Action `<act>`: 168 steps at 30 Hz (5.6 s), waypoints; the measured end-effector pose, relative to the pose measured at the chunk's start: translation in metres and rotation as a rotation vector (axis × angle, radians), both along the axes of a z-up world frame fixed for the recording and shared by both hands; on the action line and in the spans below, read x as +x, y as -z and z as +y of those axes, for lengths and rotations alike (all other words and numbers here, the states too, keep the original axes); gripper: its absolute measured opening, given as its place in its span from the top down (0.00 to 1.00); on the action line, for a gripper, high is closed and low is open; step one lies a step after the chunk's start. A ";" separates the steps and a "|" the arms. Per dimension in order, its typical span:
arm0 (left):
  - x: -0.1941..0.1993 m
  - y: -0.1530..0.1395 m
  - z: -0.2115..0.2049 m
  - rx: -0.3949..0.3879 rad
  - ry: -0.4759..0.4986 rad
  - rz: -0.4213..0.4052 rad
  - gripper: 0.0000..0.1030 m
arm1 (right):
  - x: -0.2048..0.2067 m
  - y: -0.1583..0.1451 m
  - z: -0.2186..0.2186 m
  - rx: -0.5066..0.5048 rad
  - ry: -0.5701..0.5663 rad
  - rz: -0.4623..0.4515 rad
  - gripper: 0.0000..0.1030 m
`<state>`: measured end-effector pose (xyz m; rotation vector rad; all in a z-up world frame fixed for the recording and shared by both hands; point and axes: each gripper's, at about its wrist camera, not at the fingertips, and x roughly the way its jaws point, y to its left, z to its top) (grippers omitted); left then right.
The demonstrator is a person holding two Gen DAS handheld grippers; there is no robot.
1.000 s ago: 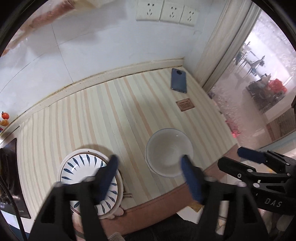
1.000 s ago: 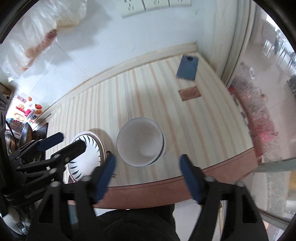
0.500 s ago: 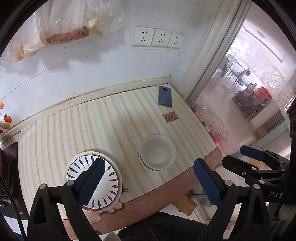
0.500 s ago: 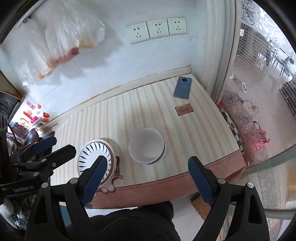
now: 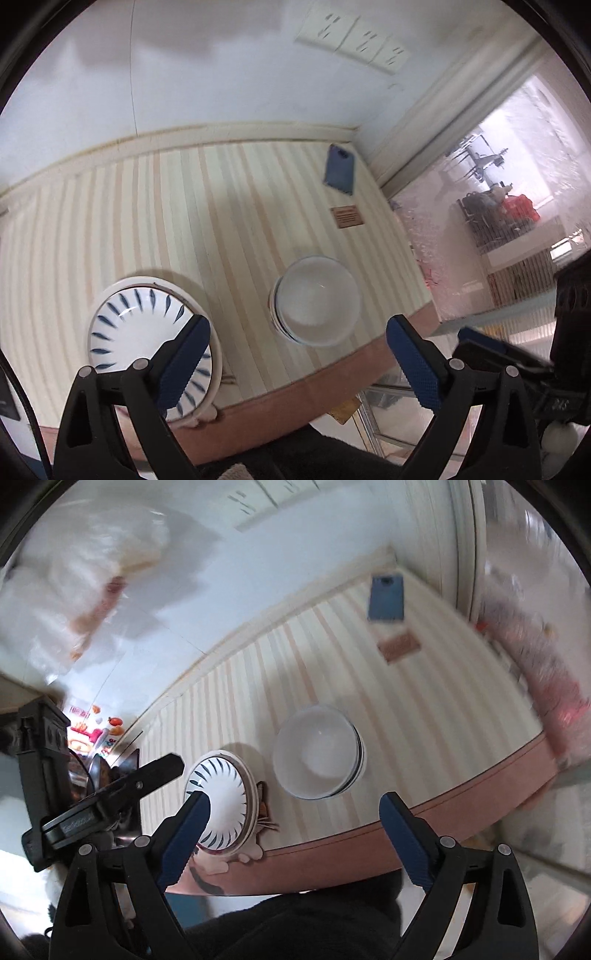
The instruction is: Organize plates and bowls
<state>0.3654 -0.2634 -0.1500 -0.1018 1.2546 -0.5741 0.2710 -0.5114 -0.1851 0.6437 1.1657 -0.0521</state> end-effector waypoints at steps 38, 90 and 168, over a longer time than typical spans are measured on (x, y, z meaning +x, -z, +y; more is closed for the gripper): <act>0.077 0.201 -0.074 -0.061 0.111 0.520 0.45 | 0.089 0.244 -0.027 0.433 -0.002 0.210 0.48; 0.068 0.157 0.162 -0.057 -0.340 0.357 0.43 | 0.197 0.211 0.220 0.411 -0.466 0.180 0.49; -0.241 -0.103 0.222 0.258 -0.466 -0.502 0.00 | -0.159 -0.135 0.283 -0.432 -0.228 -0.385 0.02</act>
